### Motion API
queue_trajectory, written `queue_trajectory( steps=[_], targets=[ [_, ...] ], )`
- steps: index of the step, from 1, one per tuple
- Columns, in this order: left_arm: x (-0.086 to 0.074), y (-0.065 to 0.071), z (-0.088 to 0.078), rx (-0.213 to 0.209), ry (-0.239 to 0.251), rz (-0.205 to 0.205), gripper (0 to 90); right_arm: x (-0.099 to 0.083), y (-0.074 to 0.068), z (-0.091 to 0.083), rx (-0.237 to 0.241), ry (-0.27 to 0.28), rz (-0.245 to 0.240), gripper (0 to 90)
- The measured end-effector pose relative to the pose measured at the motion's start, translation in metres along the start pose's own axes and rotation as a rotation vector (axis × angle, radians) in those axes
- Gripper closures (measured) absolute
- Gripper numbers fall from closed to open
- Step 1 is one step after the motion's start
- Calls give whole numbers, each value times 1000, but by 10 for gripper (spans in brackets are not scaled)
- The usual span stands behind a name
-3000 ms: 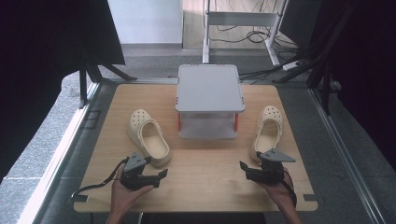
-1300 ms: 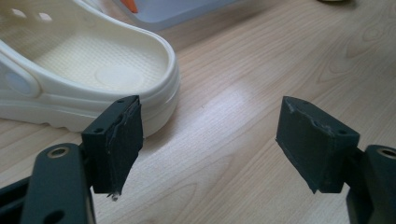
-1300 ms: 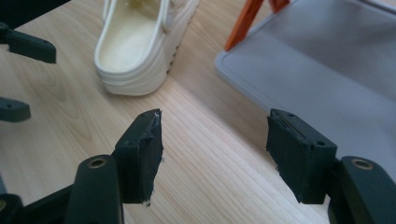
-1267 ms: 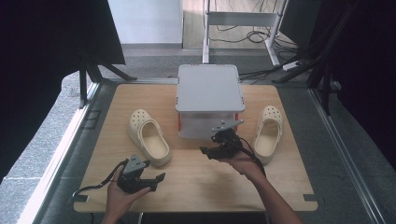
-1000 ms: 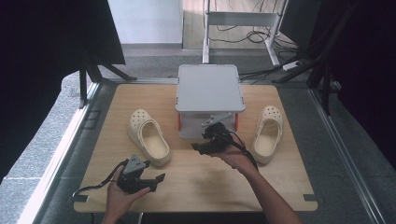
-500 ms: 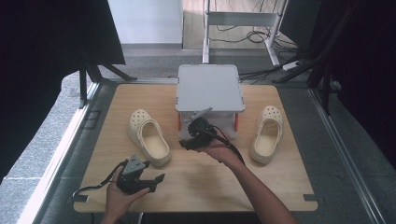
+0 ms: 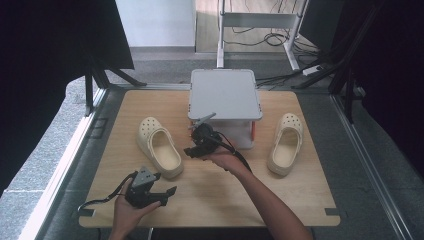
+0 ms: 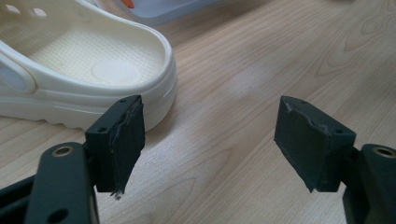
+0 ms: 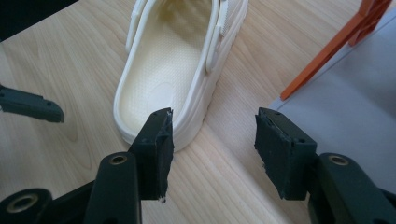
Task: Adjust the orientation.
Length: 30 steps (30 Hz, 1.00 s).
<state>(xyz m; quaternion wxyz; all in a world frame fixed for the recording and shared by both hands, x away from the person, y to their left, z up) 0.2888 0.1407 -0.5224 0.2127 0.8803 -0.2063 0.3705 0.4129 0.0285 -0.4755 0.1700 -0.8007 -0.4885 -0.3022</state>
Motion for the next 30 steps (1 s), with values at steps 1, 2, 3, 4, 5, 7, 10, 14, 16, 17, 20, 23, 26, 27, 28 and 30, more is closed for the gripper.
queue_trajectory(
  steps=[1,2,3,4,5,7,10,14,16,17,20,23,26,27,28,30],
  targets=[
    [0,0,0,0,0,-1,250,1,0,2,-2,-1,-4,473],
    [0,0,0,-2,2,-3,250,3,0,4,-1,-3,-3,474],
    [0,0,0,-2,2,-3,250,3,0,4,-1,-3,-3,474],
    [0,0,-1,-1,2,-1,250,4,-1,5,-2,-4,-3,475],
    [0,0,-1,0,2,-1,250,5,-1,6,-1,-6,-1,477],
    [0,0,-1,0,2,0,250,7,-2,8,2,-7,-1,478],
    [0,0,0,-2,-4,-1,250,10,-4,14,4,-20,0,480],
    [-1,0,-1,0,-3,3,250,13,-4,19,8,-25,2,481],
    [-1,-1,-1,1,-4,3,251,16,-5,25,15,-33,3,488],
    [-1,-1,-1,1,-4,3,250,16,-5,25,15,-33,3,488],
    [-1,0,0,-1,-7,2,251,19,-6,31,32,-43,11,490],
    [-1,0,-1,-4,-8,2,251,22,-6,37,33,-62,11,494],
    [0,0,-3,-4,-3,0,250,25,-5,42,30,-71,12,496],
    [0,0,-4,-3,3,0,251,27,-6,43,30,-75,14,496],
    [0,-1,-4,-1,1,1,251,29,-6,46,29,-78,12,496],
    [0,-1,-4,-2,-1,1,251,30,-5,47,28,-81,10,496]
  ],
)
Point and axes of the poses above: each handheld gripper's, and its own axes: z roughly forward along the jaws, x roughly out of its top, y roughly to its right, the point moved 9 cm from there along z, roughly forward along the jaws, and after that the axes turned 10 degrees about -z, right-handed, at the moved point
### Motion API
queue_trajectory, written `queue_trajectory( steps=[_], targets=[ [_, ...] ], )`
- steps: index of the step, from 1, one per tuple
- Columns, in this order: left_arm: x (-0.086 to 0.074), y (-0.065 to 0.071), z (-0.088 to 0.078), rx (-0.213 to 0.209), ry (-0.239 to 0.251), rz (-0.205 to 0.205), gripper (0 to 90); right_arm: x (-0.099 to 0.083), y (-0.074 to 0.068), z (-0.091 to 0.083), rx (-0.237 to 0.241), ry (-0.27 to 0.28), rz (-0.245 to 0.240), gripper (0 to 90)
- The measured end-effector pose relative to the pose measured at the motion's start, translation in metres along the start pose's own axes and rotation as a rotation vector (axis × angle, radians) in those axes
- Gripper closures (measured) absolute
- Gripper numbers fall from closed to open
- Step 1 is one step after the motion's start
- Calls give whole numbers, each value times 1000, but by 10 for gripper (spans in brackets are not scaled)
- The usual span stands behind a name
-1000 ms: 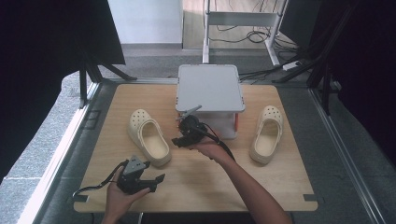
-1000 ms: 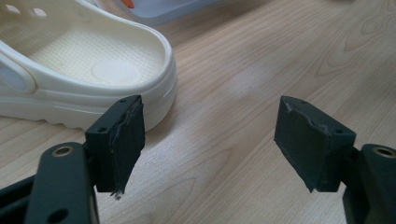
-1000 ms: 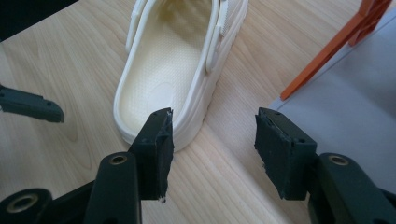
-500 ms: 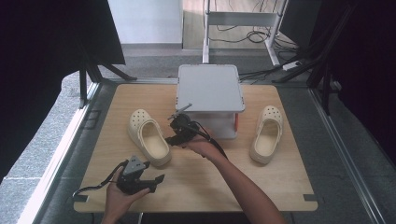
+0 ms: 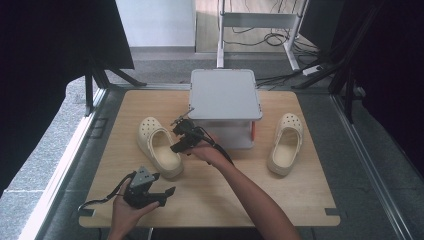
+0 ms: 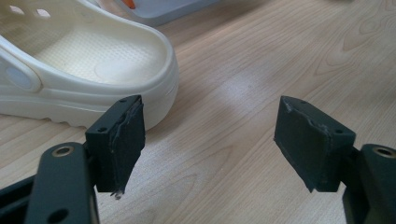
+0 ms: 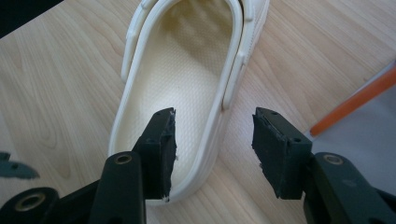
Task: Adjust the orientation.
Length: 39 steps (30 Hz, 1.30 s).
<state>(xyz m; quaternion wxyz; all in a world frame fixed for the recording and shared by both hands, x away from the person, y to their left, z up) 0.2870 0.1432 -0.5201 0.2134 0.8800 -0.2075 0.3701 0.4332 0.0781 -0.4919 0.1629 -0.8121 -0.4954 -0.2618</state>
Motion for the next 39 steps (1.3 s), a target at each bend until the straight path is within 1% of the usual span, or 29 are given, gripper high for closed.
queue_trajectory(
  steps=[5,9,14,22,24,25,26,27,28,29,30,33,34,35,38,39],
  targets=[
    [-1,1,1,-6,-7,-2,251,6,4,9,-8,-11,17,496],
    [0,0,0,-3,-1,-1,251,9,6,14,-13,-20,19,496],
    [-1,2,2,-10,-9,-1,252,13,9,21,-16,-34,26,496],
    [-1,2,0,-13,-2,-1,252,22,14,29,-29,-46,45,497],
    [-1,2,0,-15,-2,-1,252,25,15,35,-25,-56,48,498],
    [-1,2,0,-15,-2,0,252,25,15,35,-25,-56,48,498],
    [-1,2,0,-15,-4,0,252,28,16,40,-23,-64,53,501],
    [-1,2,-1,-14,-3,2,252,28,16,40,-23,-64,53,501],
    [-1,2,-1,-14,-1,1,252,29,17,45,-27,-74,60,504],
    [-1,2,-1,-14,-1,1,252,29,17,45,-27,-74,60,504],
    [0,1,-2,-14,0,0,252,31,19,50,-35,-84,66,514],
    [-1,1,-2,-14,-1,1,252,32,21,54,-41,-87,70,530],
    [-1,1,-2,-13,-2,2,252,33,23,58,-41,-85,78,560],
    [-1,1,-2,-13,-2,2,252,33,23,58,-41,-85,78,560],
    [-1,0,-3,-7,-1,4,252,34,25,62,-43,-89,83,625],
    [0,0,-4,-7,2,2,252,34,26,64,-42,-91,91,661]
  ],
)
Point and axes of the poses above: each handheld gripper's, and its own axes: z roughly forward along the jaws, x roughly out of its top, y roughly to its right, the point moved 9 cm from there along z, roughly forward along the jaws, and after that the axes turned 10 degrees about -z, right-handed, at the moved point
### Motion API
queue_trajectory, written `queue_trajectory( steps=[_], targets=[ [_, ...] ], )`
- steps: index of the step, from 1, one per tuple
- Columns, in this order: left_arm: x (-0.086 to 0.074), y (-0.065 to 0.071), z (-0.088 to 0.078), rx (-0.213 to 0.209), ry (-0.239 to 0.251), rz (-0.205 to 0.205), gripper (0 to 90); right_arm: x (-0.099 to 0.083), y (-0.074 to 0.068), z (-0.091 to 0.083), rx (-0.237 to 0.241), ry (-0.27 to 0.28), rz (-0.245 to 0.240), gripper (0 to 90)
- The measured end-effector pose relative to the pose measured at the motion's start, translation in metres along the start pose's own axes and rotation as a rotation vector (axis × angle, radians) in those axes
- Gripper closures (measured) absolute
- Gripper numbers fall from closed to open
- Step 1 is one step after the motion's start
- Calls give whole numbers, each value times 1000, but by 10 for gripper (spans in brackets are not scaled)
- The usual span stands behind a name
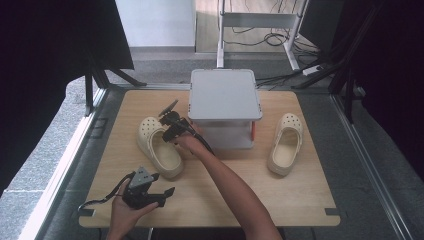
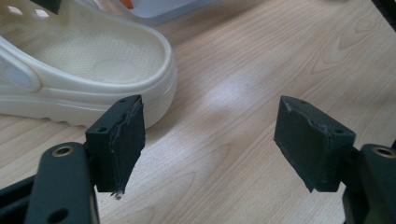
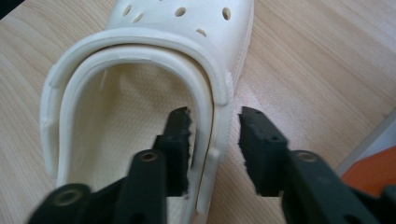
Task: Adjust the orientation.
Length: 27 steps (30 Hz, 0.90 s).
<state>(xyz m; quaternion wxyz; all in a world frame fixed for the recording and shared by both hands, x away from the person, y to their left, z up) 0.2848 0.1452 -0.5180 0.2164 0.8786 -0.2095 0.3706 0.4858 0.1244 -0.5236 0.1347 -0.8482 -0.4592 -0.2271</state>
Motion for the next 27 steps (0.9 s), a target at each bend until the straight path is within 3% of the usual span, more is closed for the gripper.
queue_trajectory(
  steps=[4,13,19,21,25,27],
  targets=[
    [0,-1,-1,1,2,0,252,-1,-2,4,35,-14,25,735],
    [0,-2,-3,12,-2,5,252,0,-1,-1,21,-7,52,772],
    [-1,-3,-4,13,-3,6,252,2,-2,-10,21,25,41,777],
    [-1,-5,-4,-9,-1,-23,252,1,-4,-14,30,37,38,777],
    [-3,-14,-7,16,2,-38,252,-2,-10,-25,42,59,18,777],
    [-2,-13,-8,8,4,-41,252,-2,-11,-26,46,62,18,777]
  ],
)
Point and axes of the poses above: each handheld gripper's, and its own axes: z roughly forward along the jaws, x roughly out of its top, y roughly to its right, the point moved 9 cm from there along z, roughly forward along the jaws, and after that the axes turned 10 degrees about -z, right-handed, at the moved point
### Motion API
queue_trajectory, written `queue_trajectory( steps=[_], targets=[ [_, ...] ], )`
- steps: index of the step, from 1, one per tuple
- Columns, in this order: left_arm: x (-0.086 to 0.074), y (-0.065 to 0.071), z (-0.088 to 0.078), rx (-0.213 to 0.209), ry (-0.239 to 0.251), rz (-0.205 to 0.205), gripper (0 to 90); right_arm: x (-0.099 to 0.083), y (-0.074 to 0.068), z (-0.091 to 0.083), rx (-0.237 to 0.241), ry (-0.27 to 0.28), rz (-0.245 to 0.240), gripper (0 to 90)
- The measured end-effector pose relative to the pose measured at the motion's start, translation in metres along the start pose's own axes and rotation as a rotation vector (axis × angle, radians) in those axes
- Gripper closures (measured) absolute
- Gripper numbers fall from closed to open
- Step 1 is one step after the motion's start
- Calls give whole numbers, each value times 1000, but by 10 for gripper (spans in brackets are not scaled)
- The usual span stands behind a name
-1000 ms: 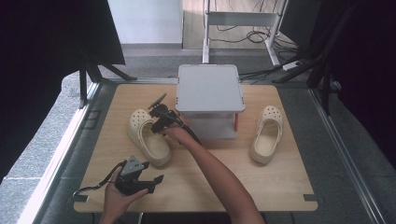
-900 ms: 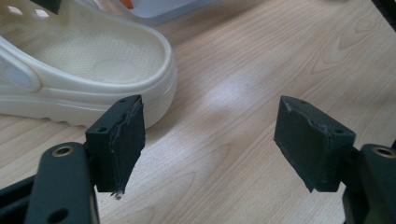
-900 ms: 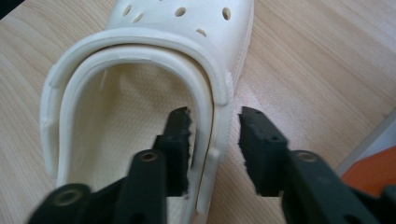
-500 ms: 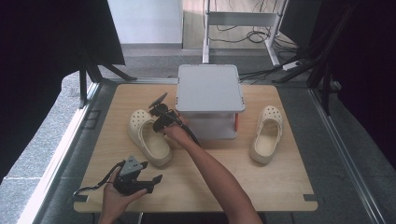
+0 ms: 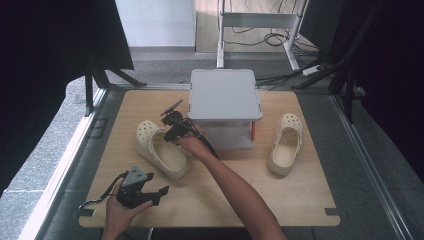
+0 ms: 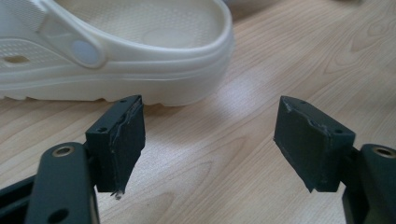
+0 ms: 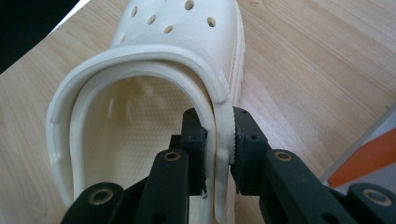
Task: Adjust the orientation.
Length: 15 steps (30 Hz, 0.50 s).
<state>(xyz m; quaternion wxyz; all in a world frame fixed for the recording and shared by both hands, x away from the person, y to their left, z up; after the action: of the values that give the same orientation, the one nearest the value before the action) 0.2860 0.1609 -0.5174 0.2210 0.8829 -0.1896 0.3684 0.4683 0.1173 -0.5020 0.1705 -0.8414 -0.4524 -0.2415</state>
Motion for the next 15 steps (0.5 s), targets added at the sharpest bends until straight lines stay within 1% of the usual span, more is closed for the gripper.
queue_trajectory(
  steps=[2,6,15],
  targets=[
    [-1,0,1,3,-4,2,252,-2,-2,-4,2,6,-12,777],
    [-2,2,3,-2,-13,0,252,-6,-7,-15,9,28,-19,777],
    [-2,1,3,3,-15,2,252,-16,-10,-28,23,40,-26,777]
  ],
)
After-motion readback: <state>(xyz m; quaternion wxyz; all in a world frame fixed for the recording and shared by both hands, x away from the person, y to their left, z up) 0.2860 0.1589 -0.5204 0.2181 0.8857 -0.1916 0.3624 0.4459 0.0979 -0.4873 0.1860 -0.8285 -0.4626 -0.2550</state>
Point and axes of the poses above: each handheld gripper's, and its own axes: z roughly forward along the jaws, x roughly out of its top, y roughly to its right, the point moved 9 cm from there along z, roughly forward along the jaws, and after that the axes turned 10 degrees about -z, right-handed, at the moved point
